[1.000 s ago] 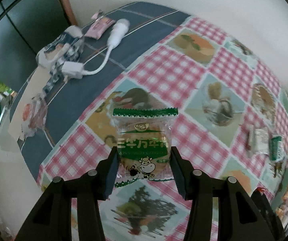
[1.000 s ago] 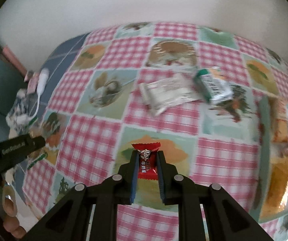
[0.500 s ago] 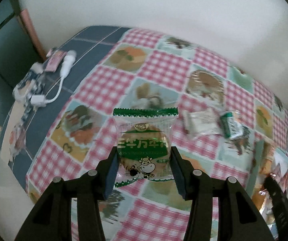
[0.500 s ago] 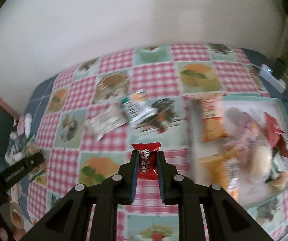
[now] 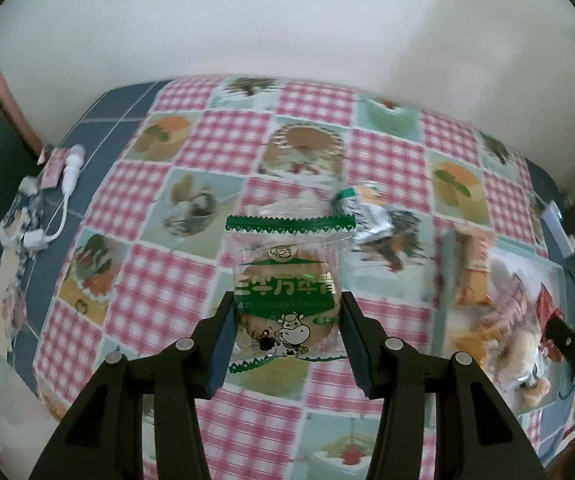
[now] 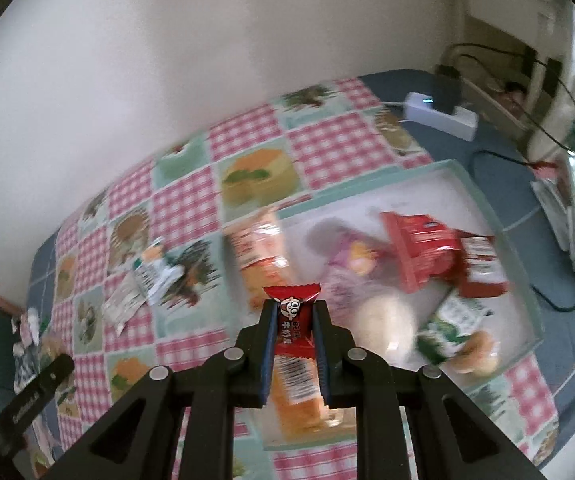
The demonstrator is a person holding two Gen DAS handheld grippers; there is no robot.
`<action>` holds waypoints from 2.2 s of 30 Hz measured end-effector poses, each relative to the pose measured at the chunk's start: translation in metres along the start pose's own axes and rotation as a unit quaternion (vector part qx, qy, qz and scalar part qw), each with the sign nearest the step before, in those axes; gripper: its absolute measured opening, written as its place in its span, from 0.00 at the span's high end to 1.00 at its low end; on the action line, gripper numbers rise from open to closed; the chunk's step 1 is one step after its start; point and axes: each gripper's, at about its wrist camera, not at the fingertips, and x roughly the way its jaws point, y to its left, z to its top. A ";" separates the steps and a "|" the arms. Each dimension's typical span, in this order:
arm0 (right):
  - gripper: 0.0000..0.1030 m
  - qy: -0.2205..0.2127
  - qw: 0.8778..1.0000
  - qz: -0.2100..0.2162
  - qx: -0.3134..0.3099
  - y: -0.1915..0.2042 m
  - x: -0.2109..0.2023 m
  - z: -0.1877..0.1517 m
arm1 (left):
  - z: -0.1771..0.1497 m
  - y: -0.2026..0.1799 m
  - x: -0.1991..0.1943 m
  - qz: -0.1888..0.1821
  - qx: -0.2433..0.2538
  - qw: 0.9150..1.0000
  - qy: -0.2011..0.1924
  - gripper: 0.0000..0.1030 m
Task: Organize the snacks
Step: 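Carry the cookie packet with the left tool and red candy with the right tool over the tray, then open the left tool over the tray while the right tool releases the red candy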
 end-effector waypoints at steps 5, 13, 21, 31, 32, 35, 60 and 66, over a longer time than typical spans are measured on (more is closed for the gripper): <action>0.82 0.001 0.999 -0.015 0.033 -0.038 -0.003 0.007 | -0.007 -0.034 -0.002 -0.034 0.030 0.999 0.010 0.50; 0.82 -0.001 0.998 -0.009 0.069 -0.078 -0.007 0.013 | -0.023 -0.091 -0.011 -0.038 0.094 0.995 0.006 0.50; 0.82 0.014 0.995 -0.020 0.093 -0.105 0.000 0.014 | -0.033 -0.147 -0.003 -0.090 0.140 0.986 0.028 0.50; 0.81 0.042 0.994 -0.015 0.099 -0.113 0.015 0.011 | -0.035 -0.183 0.011 -0.094 0.158 0.982 0.039 0.50; 0.81 0.044 0.994 -0.016 0.100 -0.114 0.016 0.011 | -0.035 -0.186 0.012 -0.097 0.158 0.982 0.041 0.50; 0.81 0.049 0.993 -0.017 0.102 -0.115 0.020 0.011 | -0.035 -0.192 0.017 -0.106 0.156 0.981 0.046 0.50; 0.52 0.078 0.992 -0.007 0.099 -0.110 0.034 0.008 | -0.025 -0.169 0.030 -0.100 0.112 0.986 0.072 0.31; 0.39 0.081 0.993 -0.013 0.089 -0.104 0.036 0.007 | -0.018 -0.140 0.044 -0.077 0.070 0.990 0.093 0.29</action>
